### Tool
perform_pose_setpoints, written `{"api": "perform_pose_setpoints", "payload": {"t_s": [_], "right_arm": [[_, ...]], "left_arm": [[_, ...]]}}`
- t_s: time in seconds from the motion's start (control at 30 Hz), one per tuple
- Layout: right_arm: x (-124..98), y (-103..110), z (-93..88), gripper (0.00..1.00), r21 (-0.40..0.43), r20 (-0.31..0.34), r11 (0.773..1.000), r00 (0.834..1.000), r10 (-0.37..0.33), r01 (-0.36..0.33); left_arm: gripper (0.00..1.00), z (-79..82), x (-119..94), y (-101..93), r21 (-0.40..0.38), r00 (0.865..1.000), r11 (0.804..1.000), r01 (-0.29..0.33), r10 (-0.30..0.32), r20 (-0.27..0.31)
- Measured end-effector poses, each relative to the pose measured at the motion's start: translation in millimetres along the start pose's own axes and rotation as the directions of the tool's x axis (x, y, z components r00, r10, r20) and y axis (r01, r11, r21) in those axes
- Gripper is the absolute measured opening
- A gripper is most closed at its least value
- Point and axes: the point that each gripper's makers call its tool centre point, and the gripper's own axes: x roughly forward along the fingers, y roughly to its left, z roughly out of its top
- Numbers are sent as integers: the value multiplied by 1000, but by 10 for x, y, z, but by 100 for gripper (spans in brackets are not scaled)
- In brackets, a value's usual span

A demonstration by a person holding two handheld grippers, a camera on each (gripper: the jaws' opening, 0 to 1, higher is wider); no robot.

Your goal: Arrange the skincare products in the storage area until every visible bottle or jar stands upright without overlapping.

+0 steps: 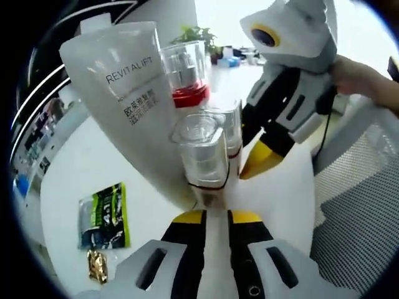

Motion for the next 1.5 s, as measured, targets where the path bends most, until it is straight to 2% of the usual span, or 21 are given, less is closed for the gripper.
{"api": "perform_pose_setpoints", "payload": {"t_s": [0.6,0.83,1.27,1.5], "right_arm": [[-6,-15,-10,17,0,-3,1000,1000,-6,6],[-42,32,-8,20,21,14,1000,1000,10,-11],[-140,108,49,29,-8,33,1000,999,5,-5],[-199,155,44,29,-19,36,1000,999,4,-3]], "left_arm": [[8,1,40,-12,18,1000,1000,-2,2,-16],[8,-7,6,6,18,1000,1000,-11,11,-15],[10,26,-121,4,12,1000,1000,-24,24,5],[12,70,-177,-30,23,1000,1000,-20,20,17]]}}
